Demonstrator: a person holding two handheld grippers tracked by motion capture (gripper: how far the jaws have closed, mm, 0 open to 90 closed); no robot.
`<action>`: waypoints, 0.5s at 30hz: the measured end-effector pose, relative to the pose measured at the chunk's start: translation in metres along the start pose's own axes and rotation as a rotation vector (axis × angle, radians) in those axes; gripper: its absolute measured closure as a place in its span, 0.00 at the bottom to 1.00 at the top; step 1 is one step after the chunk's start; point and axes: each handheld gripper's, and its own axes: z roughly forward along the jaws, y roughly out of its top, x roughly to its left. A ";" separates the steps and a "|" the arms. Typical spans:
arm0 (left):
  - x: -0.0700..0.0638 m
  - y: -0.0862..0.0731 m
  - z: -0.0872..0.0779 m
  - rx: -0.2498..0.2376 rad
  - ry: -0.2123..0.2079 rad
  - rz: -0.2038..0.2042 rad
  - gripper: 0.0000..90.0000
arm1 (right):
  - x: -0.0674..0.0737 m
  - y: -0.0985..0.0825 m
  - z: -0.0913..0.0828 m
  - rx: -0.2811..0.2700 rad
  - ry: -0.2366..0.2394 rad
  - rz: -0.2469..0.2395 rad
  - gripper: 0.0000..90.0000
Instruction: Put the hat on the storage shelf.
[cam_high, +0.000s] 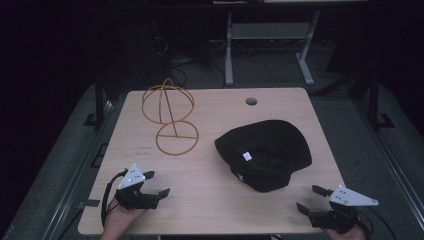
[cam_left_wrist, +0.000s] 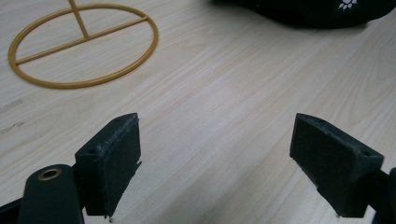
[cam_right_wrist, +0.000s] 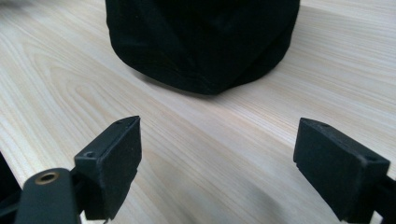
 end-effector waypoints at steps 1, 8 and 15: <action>0.000 0.000 0.000 0.000 0.000 0.000 0.18 | 0.001 0.000 0.001 0.001 0.004 0.001 0.16; -0.006 0.006 0.002 -0.004 -0.030 0.019 0.18 | 0.002 0.002 0.004 -0.004 0.025 -0.007 0.16; -0.016 0.023 0.005 -0.009 -0.065 0.063 0.18 | 0.004 0.004 0.003 -0.008 0.026 -0.010 0.16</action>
